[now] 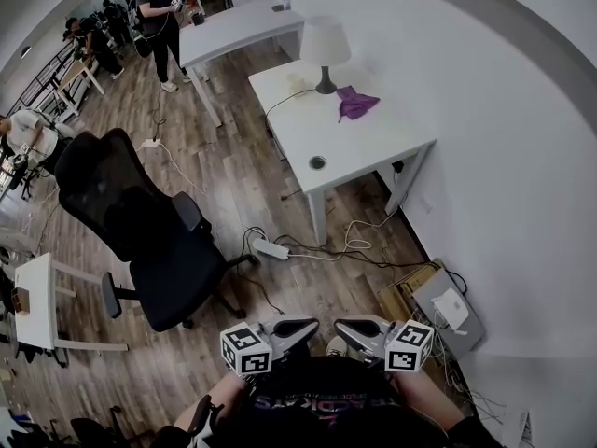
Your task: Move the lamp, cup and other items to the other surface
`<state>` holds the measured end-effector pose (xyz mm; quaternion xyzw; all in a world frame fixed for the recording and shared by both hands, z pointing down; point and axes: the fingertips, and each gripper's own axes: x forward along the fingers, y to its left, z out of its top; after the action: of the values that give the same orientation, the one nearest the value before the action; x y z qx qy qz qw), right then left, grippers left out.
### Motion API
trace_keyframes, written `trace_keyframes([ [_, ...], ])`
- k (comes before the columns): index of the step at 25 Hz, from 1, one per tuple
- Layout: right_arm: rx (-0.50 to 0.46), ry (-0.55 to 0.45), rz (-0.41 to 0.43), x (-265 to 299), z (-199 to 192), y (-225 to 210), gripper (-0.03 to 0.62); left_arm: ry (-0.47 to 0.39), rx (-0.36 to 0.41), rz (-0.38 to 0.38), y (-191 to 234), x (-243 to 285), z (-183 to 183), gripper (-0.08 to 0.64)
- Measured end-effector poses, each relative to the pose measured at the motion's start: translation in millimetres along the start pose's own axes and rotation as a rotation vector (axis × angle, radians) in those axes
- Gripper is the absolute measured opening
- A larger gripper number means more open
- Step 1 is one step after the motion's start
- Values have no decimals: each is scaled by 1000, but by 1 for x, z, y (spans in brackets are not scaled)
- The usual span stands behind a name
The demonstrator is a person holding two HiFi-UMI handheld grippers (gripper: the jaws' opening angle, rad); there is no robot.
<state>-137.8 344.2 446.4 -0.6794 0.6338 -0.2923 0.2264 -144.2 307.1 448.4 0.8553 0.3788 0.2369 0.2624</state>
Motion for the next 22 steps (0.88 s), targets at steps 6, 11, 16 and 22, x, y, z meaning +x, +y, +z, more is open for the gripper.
trace_keyframes([
  [6, -14, 1, -34, 29, 18, -10, 6, -26, -20, 3, 33, -13, 24, -3],
  [11, -24, -8, -74, 52, 34, -19, 14, -29, -14, -38, 53, -20, 43, -3],
  [16, -35, -15, -113, 80, 49, -29, 25, -58, -47, -52, 84, -36, 63, -3],
  [22, -18, -39, -152, 118, 66, -43, 37, -45, -28, -74, 115, -55, 79, -3],
])
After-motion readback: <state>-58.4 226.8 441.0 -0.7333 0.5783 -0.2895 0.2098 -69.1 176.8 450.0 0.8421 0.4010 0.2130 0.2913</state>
